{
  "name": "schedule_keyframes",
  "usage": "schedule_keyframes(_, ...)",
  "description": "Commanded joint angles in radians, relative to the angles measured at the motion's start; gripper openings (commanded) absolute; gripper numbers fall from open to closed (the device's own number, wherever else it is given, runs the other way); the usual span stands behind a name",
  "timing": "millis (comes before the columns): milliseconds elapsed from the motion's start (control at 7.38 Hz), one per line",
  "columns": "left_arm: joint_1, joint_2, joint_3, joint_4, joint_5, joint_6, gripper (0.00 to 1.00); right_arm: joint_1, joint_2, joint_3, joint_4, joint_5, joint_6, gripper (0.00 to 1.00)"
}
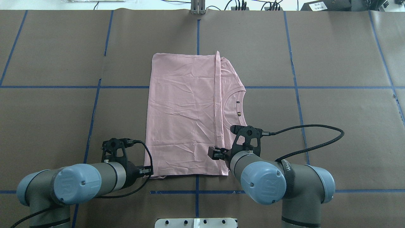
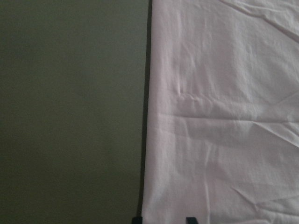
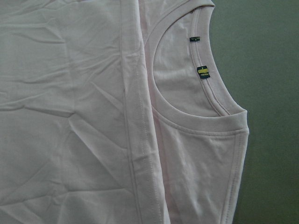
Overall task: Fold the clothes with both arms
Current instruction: 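Bring the left gripper down to the shirt corner nearest the robot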
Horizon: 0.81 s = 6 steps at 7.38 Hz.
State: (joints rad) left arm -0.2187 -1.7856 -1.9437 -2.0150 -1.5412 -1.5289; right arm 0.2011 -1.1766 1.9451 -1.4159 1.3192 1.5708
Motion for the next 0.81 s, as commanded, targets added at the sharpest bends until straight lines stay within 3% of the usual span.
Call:
schedule_keyframes(0, 0.001, -0.024, 0.04, 0.009, 0.0, 0.0, 0.43, 0.0, 0.0, 0.002, 0.0, 0.0, 0.002, 1.0)
schedule_keyframes(406, 0.001, -0.031, 0.043, 0.007, -0.005, 0.0, 0.43, 0.0, 0.0, 0.002, 0.0, -0.002, 0.002, 1.0)
schedule_keyframes(542, 0.001, -0.031, 0.039, 0.007, -0.005, 0.0, 0.35, 0.0, 0.0, 0.003, 0.0, -0.002, 0.003, 1.0)
schedule_keyframes(677, 0.002, -0.031, 0.037, 0.007, -0.004, 0.0, 0.08, 0.0, 0.002, 0.003, 0.0, -0.003, 0.006, 1.0)
